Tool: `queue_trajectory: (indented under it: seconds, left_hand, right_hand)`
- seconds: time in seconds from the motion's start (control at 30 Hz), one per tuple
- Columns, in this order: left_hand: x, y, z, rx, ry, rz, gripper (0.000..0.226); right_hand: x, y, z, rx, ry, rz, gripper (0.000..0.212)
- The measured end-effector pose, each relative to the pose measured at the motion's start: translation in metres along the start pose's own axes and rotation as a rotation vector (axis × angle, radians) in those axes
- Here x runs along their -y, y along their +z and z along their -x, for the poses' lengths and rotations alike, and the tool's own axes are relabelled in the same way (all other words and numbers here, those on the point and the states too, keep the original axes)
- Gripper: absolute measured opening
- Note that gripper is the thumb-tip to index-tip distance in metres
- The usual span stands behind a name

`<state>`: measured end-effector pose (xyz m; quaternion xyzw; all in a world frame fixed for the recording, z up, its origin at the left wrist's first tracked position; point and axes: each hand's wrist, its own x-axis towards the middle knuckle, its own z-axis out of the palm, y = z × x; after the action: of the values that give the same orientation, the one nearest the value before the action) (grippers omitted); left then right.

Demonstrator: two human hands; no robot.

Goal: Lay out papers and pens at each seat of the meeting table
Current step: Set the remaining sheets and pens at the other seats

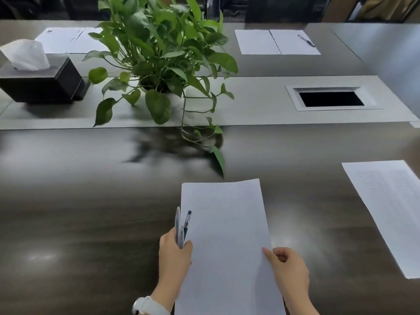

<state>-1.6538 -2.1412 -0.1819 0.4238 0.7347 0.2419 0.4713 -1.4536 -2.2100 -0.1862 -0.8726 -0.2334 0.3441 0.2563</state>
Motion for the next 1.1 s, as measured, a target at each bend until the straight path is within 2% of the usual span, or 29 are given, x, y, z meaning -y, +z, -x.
queue_trajectory:
  seconds: [0.13,0.27,0.47,0.57,0.77,0.87,0.93,1.1]
  left_hand:
    - [-0.003,0.0,0.004,-0.014,0.035,-0.056,0.031]
    - [-0.018,0.01,0.012,0.011,0.247,-0.318,0.049]
    - [-0.074,0.091,0.03,0.453,0.596,-0.763,0.07]
    - [-0.099,0.144,0.039,0.662,0.669,-0.895,0.082]
    - [-0.118,0.223,0.035,0.759,0.68,-1.068,0.097]
    - [-0.116,0.242,0.03,0.774,0.67,-1.111,0.098]
    - [-0.116,0.25,0.031,0.783,0.662,-1.124,0.097]
    - [-0.117,0.262,0.037,0.794,0.657,-1.165,0.098]
  right_hand:
    - [-0.002,-0.01,-0.005,0.004,-0.019,-0.081,0.016]
    - [-0.001,-0.037,-0.017,-0.048,-0.014,-0.225,0.014]
    - [-0.014,-0.1,-0.065,-0.162,-0.005,-0.262,0.011]
    - [-0.026,-0.125,-0.096,-0.193,-0.002,-0.236,0.013]
    - [-0.042,-0.151,-0.152,-0.242,-0.034,-0.092,0.019]
    - [-0.052,-0.164,-0.17,-0.409,-0.119,0.114,0.029]
    - [-0.061,-0.176,-0.179,-0.477,-0.113,0.244,0.039]
    - [-0.091,-0.191,-0.196,-0.325,-0.04,0.503,0.064]
